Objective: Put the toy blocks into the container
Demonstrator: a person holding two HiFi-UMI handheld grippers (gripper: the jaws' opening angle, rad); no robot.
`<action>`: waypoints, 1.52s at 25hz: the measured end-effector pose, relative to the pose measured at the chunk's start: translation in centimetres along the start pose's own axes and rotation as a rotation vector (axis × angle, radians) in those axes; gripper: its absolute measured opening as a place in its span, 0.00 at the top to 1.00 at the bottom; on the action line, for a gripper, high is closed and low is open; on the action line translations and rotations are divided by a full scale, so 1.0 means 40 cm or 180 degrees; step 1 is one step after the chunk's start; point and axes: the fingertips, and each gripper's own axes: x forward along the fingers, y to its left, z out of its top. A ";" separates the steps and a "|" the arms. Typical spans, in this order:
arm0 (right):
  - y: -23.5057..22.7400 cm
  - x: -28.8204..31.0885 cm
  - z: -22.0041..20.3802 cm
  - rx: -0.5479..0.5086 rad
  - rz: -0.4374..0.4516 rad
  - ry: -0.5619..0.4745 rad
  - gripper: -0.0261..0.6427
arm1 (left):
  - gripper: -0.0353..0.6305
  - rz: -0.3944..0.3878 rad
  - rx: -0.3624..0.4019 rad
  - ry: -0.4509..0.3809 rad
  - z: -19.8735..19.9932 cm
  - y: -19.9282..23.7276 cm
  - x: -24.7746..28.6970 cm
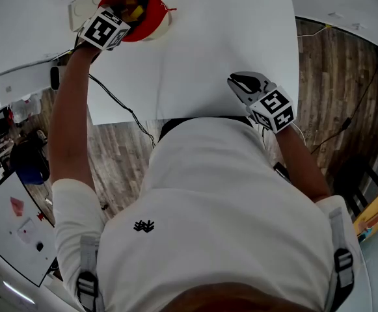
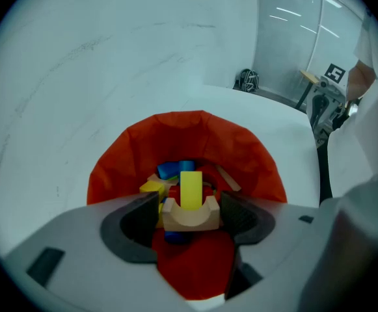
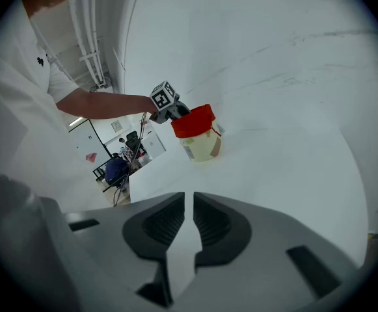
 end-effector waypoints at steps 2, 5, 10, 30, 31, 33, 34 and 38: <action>0.004 -0.001 -0.001 -0.0011 -0.0016 0.0000 0.90 | 0.50 0.0002 -0.0022 -0.0033 0.001 0.001 -0.005; 0.014 -0.002 -0.002 -0.0036 -0.0041 0.0003 0.90 | 0.49 0.0032 -0.0068 -0.0130 0.003 0.006 -0.027; 0.051 0.005 0.001 -0.0107 -0.0076 -0.0004 0.90 | 0.50 0.0098 -0.0264 -0.0481 0.008 0.005 -0.091; 0.307 0.066 0.089 -0.0550 -0.0310 -0.0183 0.92 | 0.73 -0.0429 -0.0973 -0.2007 -0.157 -0.337 -0.411; 0.328 0.071 0.091 -0.0573 -0.0316 -0.0194 0.92 | 0.77 -0.0471 -0.1013 -0.2091 -0.174 -0.366 -0.425; 0.371 0.079 0.092 -0.0611 -0.0326 -0.0216 0.92 | 0.86 -0.0516 -0.1100 -0.2248 -0.211 -0.419 -0.453; 0.393 0.081 0.091 -0.0626 -0.0335 -0.0230 0.92 | 0.89 -0.0531 -0.1146 -0.2318 -0.230 -0.444 -0.466; 0.463 0.078 0.093 -0.0657 -0.0431 -0.0354 0.93 | 0.94 -0.0617 -0.1370 -0.2602 -0.305 -0.540 -0.510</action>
